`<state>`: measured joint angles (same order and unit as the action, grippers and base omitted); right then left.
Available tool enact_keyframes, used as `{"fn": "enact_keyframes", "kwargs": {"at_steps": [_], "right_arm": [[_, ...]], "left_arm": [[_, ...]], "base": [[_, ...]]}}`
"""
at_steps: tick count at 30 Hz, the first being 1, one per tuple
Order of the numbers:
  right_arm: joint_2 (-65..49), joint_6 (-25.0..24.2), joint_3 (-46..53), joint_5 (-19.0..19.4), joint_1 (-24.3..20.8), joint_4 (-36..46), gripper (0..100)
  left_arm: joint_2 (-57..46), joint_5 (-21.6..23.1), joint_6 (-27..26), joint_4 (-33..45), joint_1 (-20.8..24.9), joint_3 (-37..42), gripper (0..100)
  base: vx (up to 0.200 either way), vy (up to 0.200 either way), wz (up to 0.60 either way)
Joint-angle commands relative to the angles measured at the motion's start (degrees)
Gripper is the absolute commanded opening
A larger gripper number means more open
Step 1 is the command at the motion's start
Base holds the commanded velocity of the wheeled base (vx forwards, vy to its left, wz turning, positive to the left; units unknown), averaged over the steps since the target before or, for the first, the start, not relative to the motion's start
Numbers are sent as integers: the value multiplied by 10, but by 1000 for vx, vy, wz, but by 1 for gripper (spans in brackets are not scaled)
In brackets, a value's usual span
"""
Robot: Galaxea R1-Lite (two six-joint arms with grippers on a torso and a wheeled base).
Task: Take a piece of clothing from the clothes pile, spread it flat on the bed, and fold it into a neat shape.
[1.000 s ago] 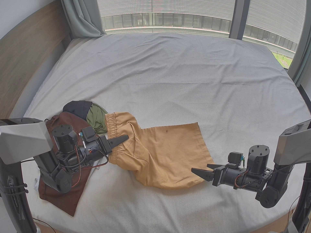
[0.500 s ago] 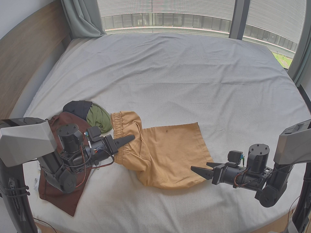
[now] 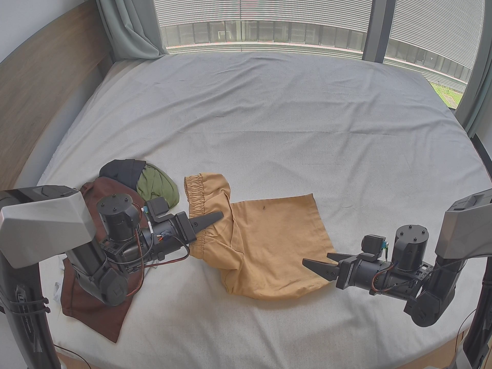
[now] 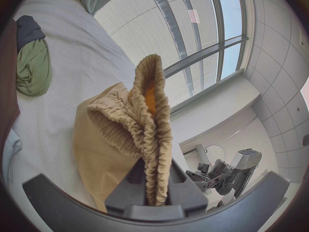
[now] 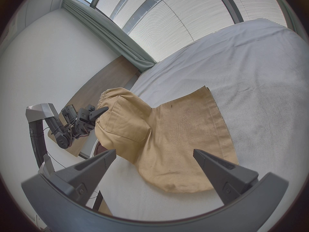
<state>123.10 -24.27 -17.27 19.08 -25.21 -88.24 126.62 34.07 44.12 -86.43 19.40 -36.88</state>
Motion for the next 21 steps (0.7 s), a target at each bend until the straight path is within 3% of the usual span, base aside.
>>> {"fn": "enact_keyframes", "kwargs": {"at_steps": [1,21], "right_arm": [[-1,0,-3,0,1,0,100],[-6,-1,-11,0,7,0,100]], "left_arm": [[3,0,1,-1,2,-2,0],[27,-1,21,-1,34,-38,0]], "base": [[0,0,0],[0,0,0]]}}
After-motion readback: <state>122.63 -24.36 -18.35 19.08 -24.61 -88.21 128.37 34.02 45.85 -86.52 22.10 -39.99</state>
